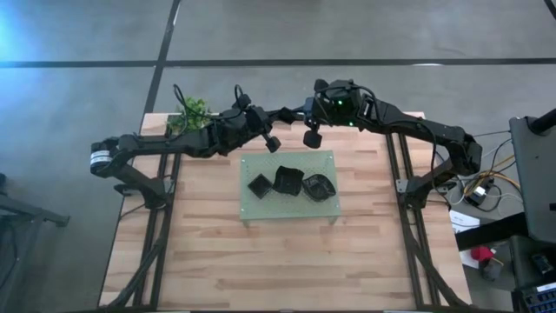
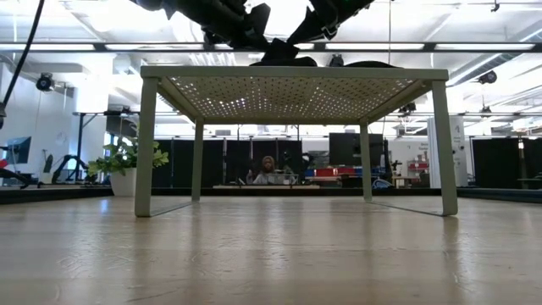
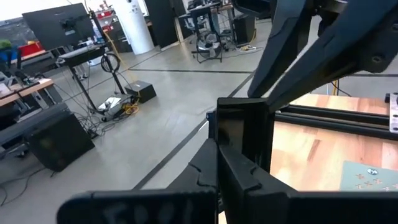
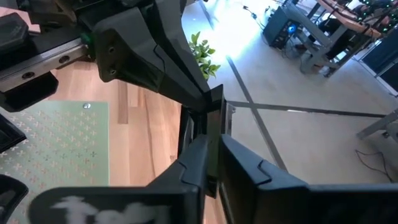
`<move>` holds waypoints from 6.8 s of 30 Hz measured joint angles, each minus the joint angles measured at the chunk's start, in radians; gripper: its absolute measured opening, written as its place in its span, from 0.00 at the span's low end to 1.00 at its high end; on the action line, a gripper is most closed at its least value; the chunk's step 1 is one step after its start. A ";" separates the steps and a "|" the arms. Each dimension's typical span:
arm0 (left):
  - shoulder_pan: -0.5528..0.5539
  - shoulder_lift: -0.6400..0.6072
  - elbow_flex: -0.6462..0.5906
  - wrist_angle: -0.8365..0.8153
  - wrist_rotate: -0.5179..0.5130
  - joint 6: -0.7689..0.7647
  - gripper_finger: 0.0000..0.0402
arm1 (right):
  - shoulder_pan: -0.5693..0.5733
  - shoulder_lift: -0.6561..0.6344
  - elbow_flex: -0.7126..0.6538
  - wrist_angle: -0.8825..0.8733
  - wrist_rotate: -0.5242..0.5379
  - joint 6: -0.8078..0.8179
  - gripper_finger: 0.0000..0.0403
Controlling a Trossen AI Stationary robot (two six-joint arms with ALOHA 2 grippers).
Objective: Pick & Place Mini shaped plates
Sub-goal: Stack the square plate on top of the square plate on the shelf, then return to Home Position
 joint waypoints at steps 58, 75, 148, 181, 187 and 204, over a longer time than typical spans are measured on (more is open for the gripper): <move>-0.224 -0.140 0.043 -0.923 0.460 -1.156 0.00 | 0.125 -0.220 0.000 -0.293 -0.092 0.029 0.25; -0.222 -0.148 0.034 -0.870 0.459 -1.048 0.00 | 0.125 -0.220 0.000 -0.291 -0.093 0.029 0.22; -0.213 -0.602 -0.187 -0.445 0.478 -0.024 0.00 | 0.293 -0.640 -0.268 -0.343 -0.097 0.160 0.02; -0.214 -1.129 -0.674 -0.182 0.566 -0.087 0.00 | 0.305 -1.231 -0.682 -0.198 -0.094 0.315 0.02; -0.214 -1.196 -0.699 -0.186 0.565 -0.087 0.00 | 0.305 -1.306 -0.692 -0.176 -0.094 0.315 0.02; -0.214 -1.369 -0.723 -0.204 0.566 -0.098 0.00 | 0.305 -1.490 -0.777 -0.158 -0.097 0.316 0.02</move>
